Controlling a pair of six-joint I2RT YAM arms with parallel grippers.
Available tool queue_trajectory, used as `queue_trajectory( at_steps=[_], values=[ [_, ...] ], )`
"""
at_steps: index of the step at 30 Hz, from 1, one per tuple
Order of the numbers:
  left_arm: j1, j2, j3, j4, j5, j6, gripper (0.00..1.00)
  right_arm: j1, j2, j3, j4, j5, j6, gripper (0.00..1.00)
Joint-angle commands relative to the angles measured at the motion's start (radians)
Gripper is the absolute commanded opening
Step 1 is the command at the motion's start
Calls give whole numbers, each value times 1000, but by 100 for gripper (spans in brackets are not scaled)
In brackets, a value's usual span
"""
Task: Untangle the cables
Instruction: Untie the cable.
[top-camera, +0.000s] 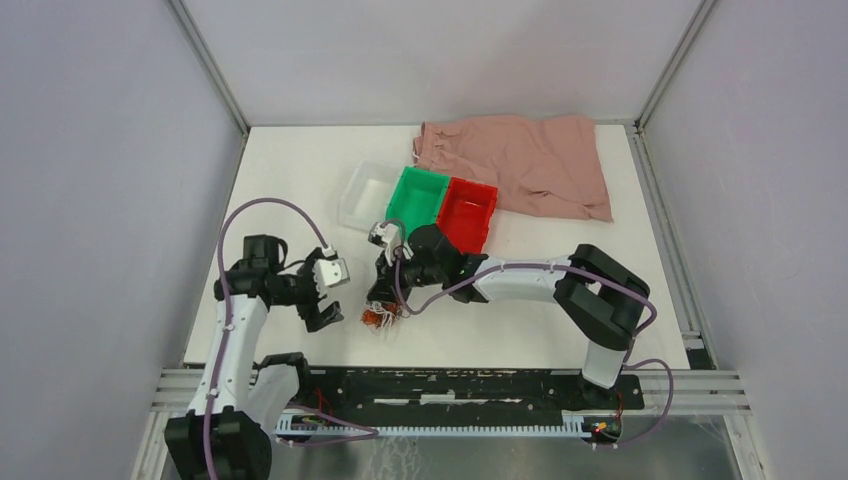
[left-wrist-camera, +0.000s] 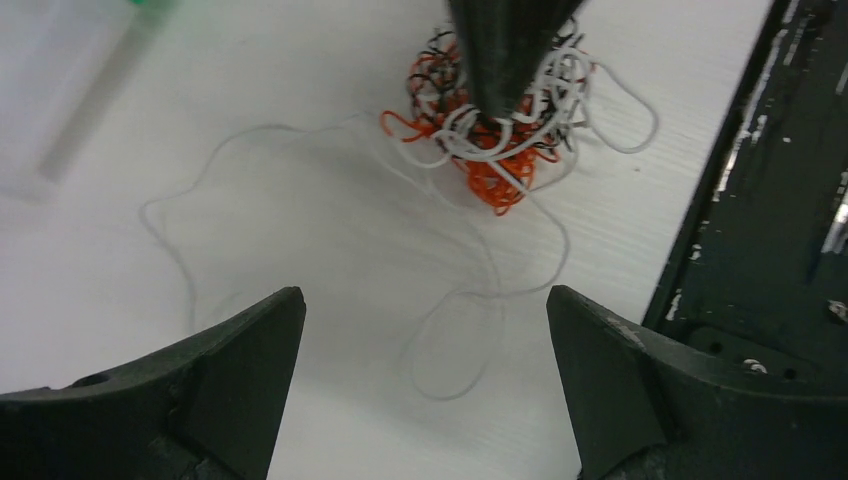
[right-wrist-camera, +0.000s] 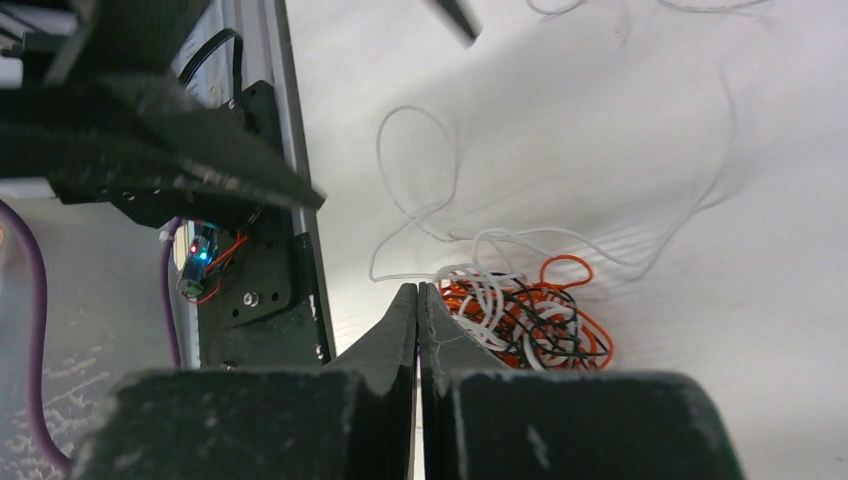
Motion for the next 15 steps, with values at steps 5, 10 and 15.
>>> queue_trajectory(
  at_steps=[5, 10, 15],
  values=[
    [-160, -84, -147, 130, 61, -96, 95, -42, -62, -54, 126, 39, 70, 0],
    [-337, -82, -223, 305, -124, -218, 94, -47, -93, -104, 170, 85, 106, 18],
    [-398, -25, -253, 449, -255, -273, 87, -52, -140, -149, 190, 151, 121, 34]
  ],
)
